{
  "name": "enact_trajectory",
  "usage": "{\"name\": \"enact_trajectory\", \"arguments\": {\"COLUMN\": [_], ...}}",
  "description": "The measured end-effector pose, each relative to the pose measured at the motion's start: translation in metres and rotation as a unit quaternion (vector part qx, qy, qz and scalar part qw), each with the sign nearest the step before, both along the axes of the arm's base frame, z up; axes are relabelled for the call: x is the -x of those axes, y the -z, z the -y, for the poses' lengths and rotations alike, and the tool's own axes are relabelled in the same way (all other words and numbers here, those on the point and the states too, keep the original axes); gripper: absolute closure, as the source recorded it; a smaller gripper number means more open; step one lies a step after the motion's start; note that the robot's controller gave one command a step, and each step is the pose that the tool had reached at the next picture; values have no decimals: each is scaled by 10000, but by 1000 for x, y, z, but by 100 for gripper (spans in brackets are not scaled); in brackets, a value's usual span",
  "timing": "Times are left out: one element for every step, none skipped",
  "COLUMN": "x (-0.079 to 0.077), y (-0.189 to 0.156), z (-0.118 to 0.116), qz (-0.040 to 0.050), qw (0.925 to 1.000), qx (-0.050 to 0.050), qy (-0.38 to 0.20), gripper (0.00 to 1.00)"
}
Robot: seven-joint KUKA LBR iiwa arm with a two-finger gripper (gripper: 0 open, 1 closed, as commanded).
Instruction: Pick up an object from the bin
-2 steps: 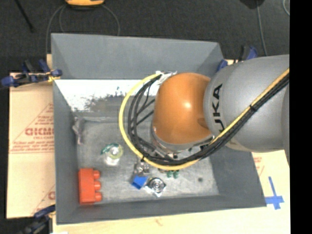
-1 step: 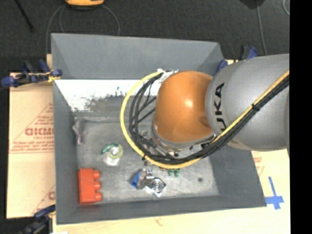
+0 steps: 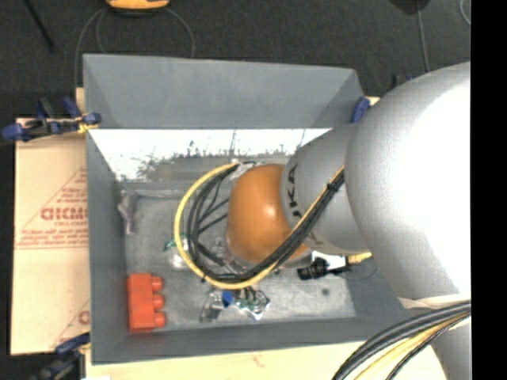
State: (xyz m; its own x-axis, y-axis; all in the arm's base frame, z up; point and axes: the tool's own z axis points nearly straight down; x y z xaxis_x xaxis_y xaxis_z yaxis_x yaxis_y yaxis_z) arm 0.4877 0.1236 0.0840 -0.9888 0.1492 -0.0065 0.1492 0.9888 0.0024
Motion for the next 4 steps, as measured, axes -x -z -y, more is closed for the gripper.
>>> {"name": "enact_trajectory", "arguments": {"x": [-29, -37, -34, -39], "y": [4, 7, 4, 6], "z": [38, 91, 89, 92], "qz": [-9, 27, -60, 68], "qw": [9989, 9984, 9985, 9985], "qx": [-7, -27, -24, -6], "qy": [478, 564, 539, 552], "gripper": [0, 0, 100, 0]}}
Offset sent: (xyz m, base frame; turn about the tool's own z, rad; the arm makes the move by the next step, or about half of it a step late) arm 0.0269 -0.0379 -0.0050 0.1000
